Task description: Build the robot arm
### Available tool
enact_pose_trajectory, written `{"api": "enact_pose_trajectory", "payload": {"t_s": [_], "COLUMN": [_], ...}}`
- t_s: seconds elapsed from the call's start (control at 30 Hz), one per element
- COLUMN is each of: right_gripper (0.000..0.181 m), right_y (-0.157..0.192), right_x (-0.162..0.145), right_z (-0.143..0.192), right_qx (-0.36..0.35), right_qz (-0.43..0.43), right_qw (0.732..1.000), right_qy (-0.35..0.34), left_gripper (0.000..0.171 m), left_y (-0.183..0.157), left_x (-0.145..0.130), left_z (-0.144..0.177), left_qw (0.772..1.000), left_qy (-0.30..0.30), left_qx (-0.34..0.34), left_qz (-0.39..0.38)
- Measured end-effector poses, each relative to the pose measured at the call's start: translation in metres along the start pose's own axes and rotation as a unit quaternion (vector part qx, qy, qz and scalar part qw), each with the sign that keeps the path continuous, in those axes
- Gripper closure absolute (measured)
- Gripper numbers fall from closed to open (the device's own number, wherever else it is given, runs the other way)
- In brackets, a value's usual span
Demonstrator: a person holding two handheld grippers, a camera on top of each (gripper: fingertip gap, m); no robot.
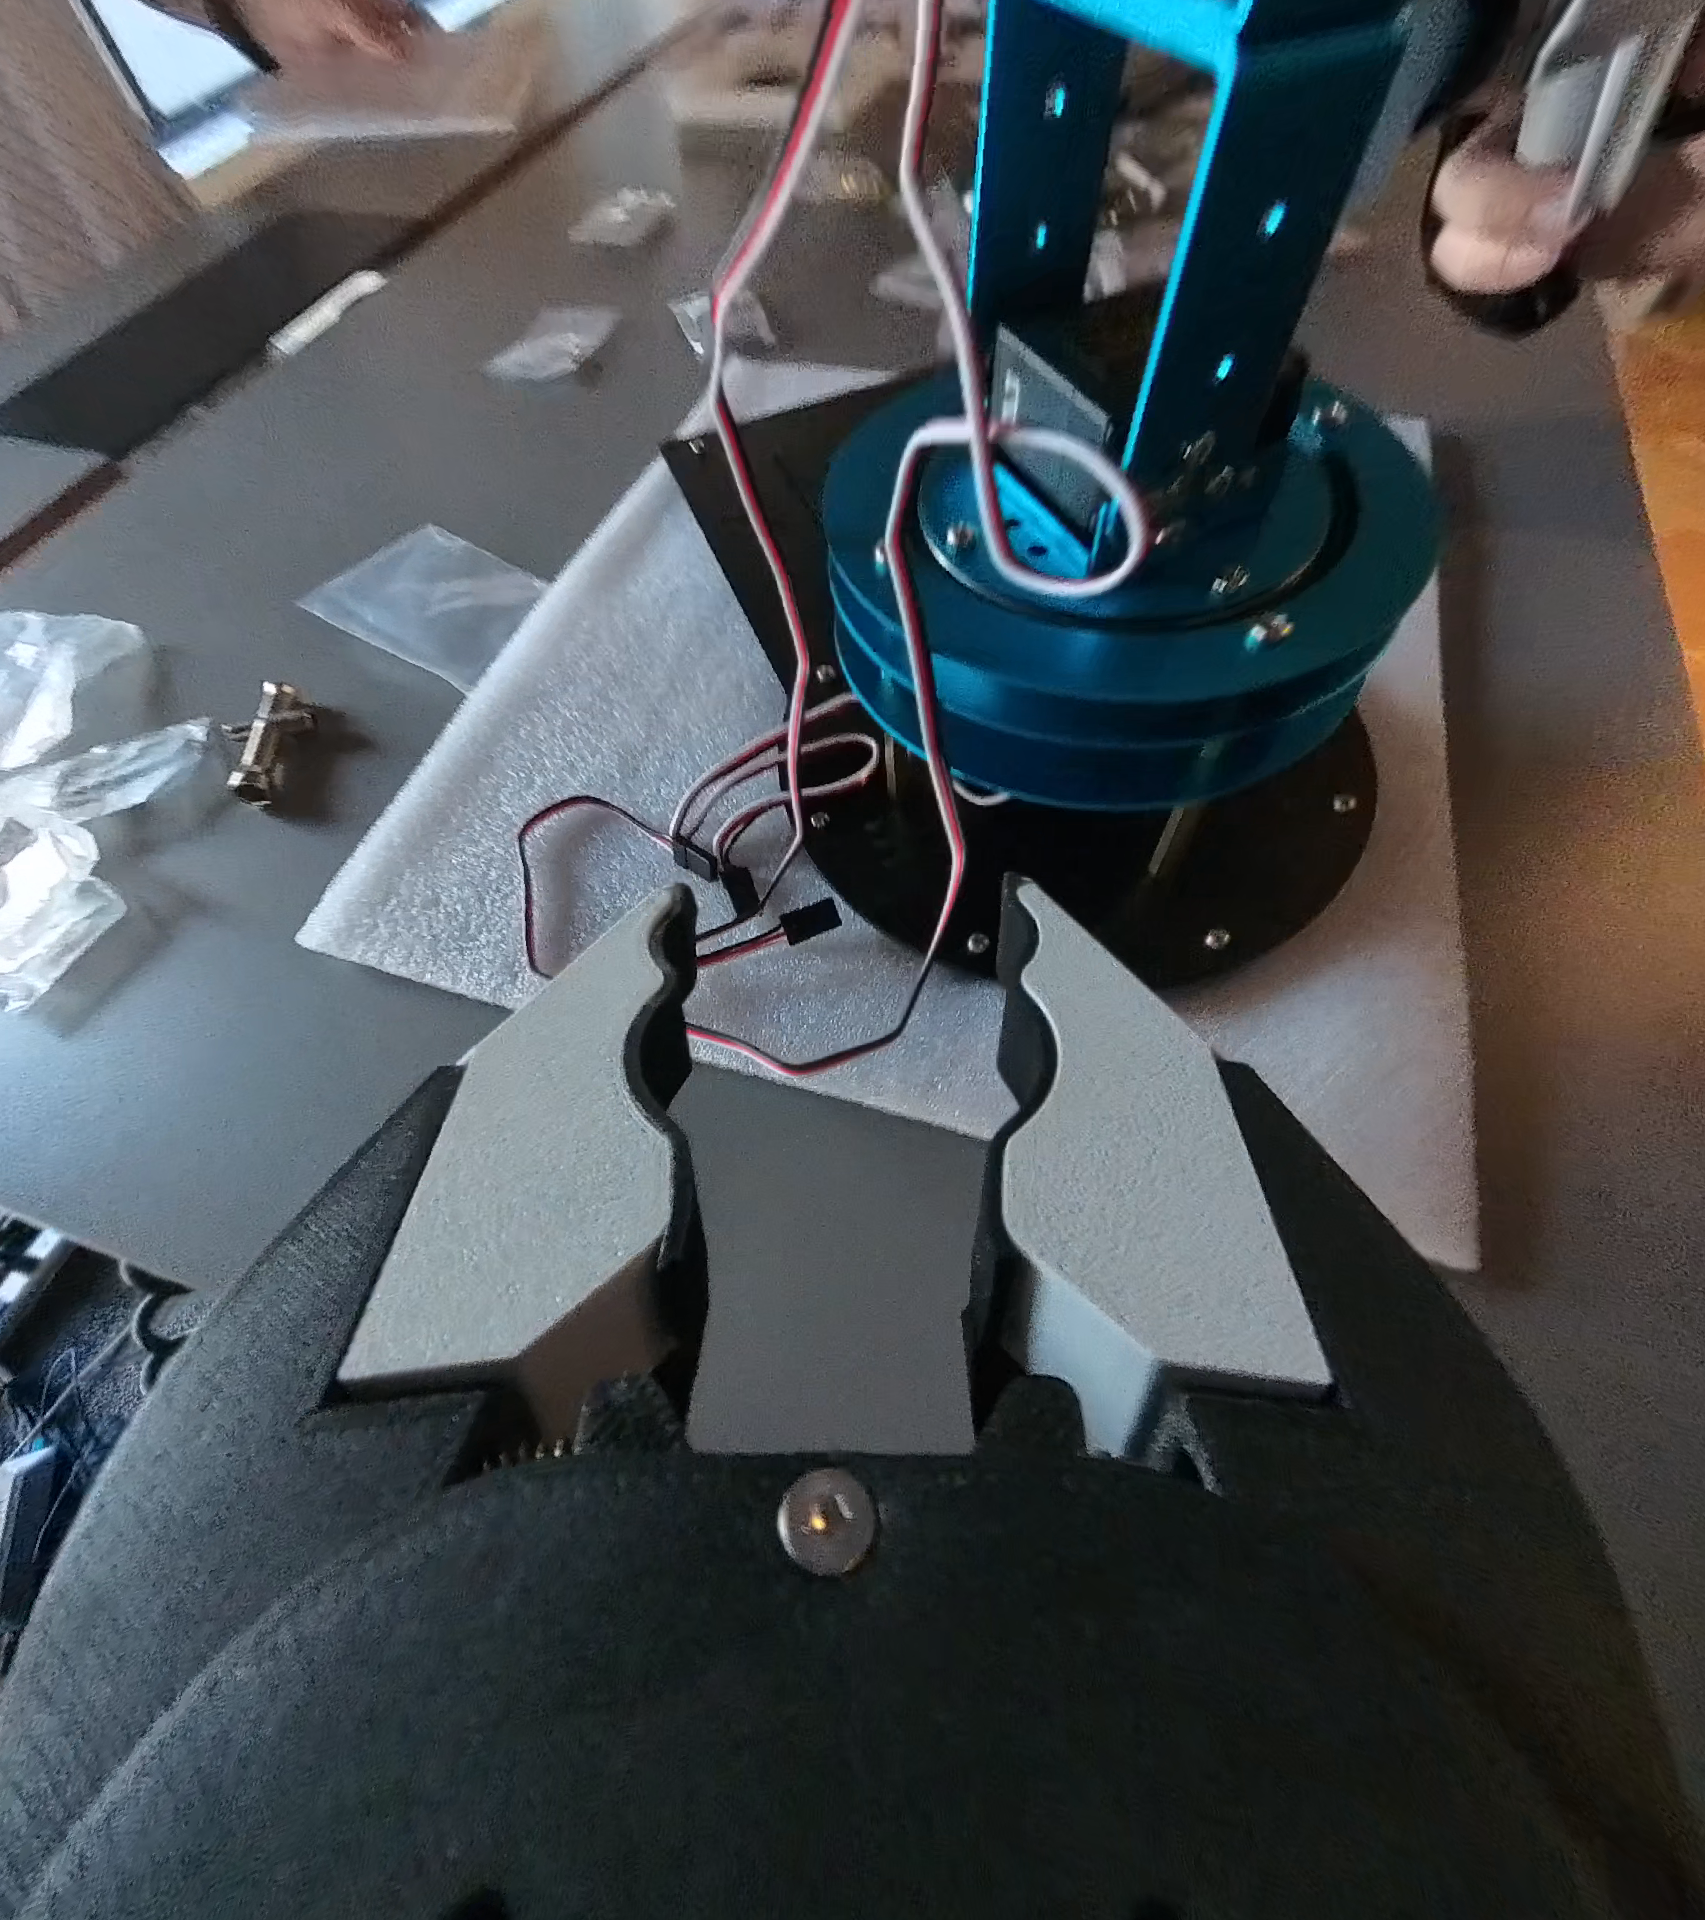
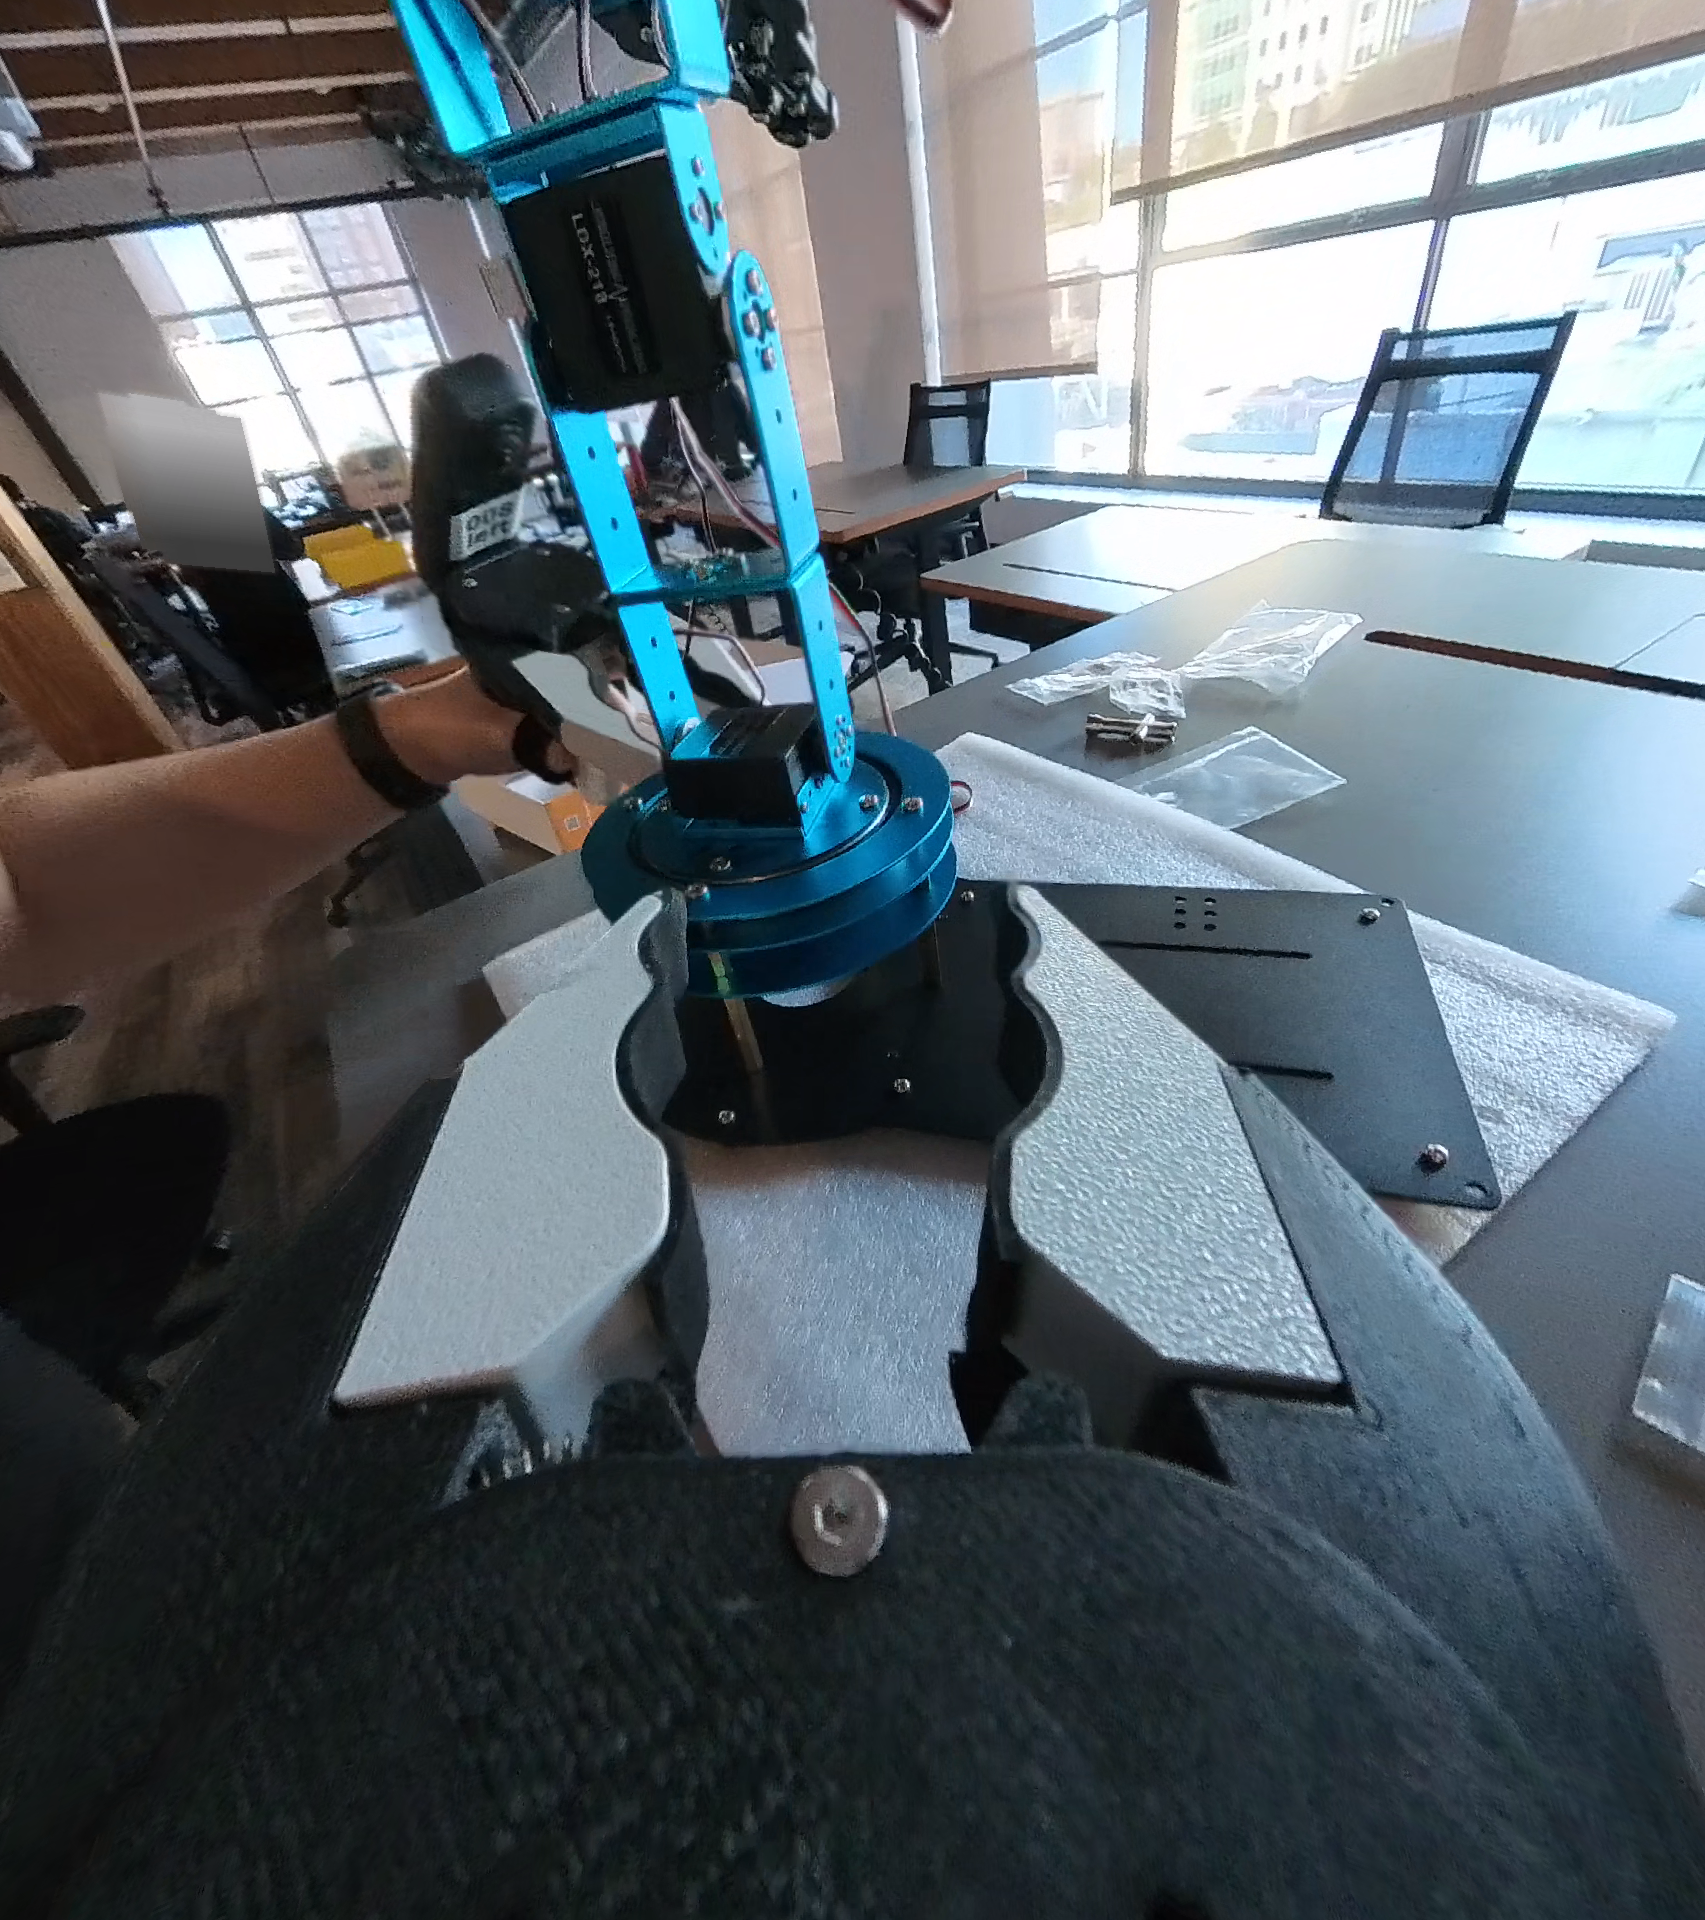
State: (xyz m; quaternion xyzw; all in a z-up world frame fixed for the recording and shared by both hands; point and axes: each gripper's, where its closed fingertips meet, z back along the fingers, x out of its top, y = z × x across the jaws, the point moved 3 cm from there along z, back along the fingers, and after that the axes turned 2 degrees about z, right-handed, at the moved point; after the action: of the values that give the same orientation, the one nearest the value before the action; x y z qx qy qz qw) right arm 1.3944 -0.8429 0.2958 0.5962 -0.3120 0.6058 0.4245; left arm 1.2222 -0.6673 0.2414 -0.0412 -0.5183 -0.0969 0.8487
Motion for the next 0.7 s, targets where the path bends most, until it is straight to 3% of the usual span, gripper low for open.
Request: {"api": "enact_pose_trajectory", "payload": {"t_s": [0.13, 0.23, 0.37, 0.5, 0.7], "right_gripper": [0.123, 0.123, 0.122, 0.121, 0.121], "right_y": [0.002, -0.001, -0.007, -0.011, -0.026], "right_x": [-0.01, -0.015, -0.021, -0.026, -0.019], "right_z": [0.006, 0.009, 0.008, 0.006, -0.002], "right_qx": [-0.013, -0.02, -0.019, -0.006, 0.024], "right_qz": [0.003, -0.008, -0.014, -0.011, -0.013], "right_qw": [1.0, 1.0, 0.999, 1.0, 0.999], "right_qy": [0.019, 0.021, 0.023, 0.027, 0.016], "left_gripper": [0.117, 0.119, 0.114, 0.111, 0.113], "left_y": [0.011, 0.014, 0.01, -0.017, -0.058], "left_x": [-0.009, -0.001, 0.004, 0.002, 0.011], "left_z": [-0.011, -0.011, 0.013, 0.037, 0.042], "left_qw": [0.999, 1.0, 0.993, 0.977, 0.962], "left_qy": [0.031, -0.01, -0.08, -0.145, -0.186], "left_qx": [0.013, 0.027, 0.047, 0.067, 0.101], "left_qz": [-0.022, 0.005, 0.078, 0.14, 0.17]}}
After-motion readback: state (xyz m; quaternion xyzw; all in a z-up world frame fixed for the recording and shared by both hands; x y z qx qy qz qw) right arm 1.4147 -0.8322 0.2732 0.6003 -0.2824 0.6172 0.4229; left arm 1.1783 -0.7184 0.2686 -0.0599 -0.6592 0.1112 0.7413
